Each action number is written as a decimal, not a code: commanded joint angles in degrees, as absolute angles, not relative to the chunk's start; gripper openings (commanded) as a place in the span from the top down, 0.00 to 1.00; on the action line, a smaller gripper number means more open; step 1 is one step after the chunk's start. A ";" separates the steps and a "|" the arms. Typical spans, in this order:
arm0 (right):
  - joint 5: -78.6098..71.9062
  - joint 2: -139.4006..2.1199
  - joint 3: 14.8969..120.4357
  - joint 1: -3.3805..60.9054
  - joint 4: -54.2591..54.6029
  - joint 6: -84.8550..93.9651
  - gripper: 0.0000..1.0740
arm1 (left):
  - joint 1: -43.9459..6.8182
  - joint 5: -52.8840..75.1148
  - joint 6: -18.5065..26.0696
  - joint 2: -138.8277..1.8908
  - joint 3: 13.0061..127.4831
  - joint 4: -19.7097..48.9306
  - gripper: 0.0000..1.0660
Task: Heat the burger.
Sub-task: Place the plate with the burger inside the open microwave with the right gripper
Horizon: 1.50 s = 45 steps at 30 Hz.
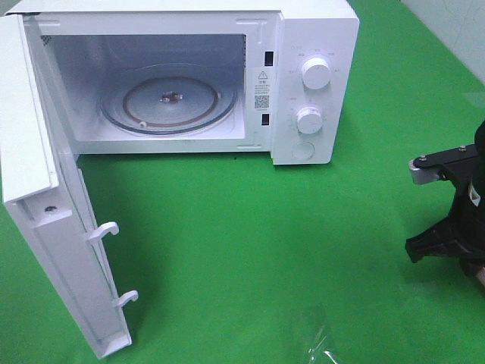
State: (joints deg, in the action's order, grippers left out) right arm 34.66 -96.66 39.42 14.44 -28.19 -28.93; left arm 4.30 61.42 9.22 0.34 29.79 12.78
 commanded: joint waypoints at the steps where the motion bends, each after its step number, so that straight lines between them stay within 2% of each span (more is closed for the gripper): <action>1: 37.82 -95.11 38.85 15.64 -32.03 -32.37 1.00 | 4.13 61.54 9.11 1.20 29.68 12.95 0.08; 17: 47.56 -90.18 35.07 26.24 -40.91 -43.54 1.00 | 4.13 61.54 9.11 1.20 29.68 12.95 0.08; 25: 50.59 -87.55 34.89 31.11 -40.97 -43.95 1.00 | 4.13 61.54 9.11 1.20 29.68 12.95 0.08; 29: 52.71 -84.74 32.89 36.21 -40.79 -44.75 1.00 | 4.13 61.54 9.11 1.20 29.68 12.95 0.08; 36: 54.95 -82.51 31.74 40.45 -40.97 -44.63 1.00 | 4.13 61.54 9.11 1.20 29.68 12.95 0.08; 40: 57.75 -79.81 31.74 45.84 -40.91 -44.63 1.00 | 4.13 61.54 9.11 1.20 29.68 12.95 0.08; 45: 58.84 -78.84 31.74 48.53 -40.91 -44.63 1.00 | 4.13 61.54 9.11 1.20 29.68 12.95 0.08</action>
State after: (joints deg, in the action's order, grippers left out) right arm 55.63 -79.35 31.97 48.24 -38.04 -44.69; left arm 4.30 61.42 9.22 0.34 29.79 12.78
